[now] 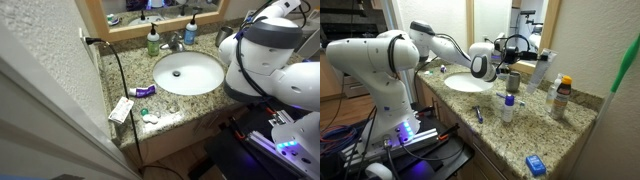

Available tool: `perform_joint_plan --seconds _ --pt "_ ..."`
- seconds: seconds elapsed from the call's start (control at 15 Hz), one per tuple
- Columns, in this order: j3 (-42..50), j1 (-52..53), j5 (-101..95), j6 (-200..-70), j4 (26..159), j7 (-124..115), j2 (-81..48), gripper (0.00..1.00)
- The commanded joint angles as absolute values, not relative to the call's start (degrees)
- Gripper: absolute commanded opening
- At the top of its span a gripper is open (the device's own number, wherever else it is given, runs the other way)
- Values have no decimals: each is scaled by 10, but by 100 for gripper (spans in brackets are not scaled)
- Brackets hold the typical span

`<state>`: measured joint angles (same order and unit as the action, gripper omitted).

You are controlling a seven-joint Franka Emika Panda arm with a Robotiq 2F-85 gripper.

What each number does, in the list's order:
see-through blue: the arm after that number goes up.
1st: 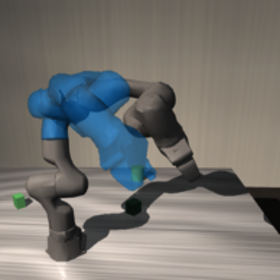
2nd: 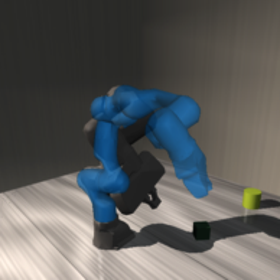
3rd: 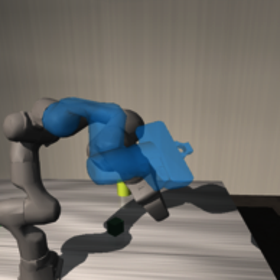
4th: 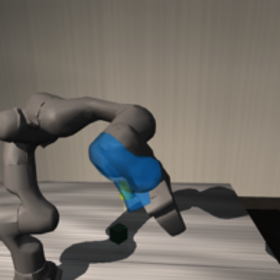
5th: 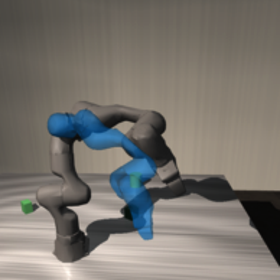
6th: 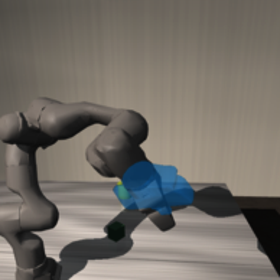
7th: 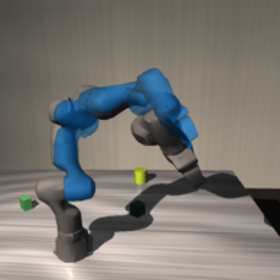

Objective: Set the white tube upright on the right side of the counter

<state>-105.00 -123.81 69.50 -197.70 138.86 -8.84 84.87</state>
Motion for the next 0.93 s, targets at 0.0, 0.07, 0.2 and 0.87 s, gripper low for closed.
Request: perform_joint_plan --seconds 0.0,0.07,0.2,0.87 --pt "-1083 -1267 725 -1995 1389 -19 849 1" --pt "-1101 -1284 726 -1999 1383 -30 848 1" --pt "-1074 -1255 713 -1977 1387 -44 845 4" --pt "-1126 -1321 773 -1994 1346 -39 843 1"
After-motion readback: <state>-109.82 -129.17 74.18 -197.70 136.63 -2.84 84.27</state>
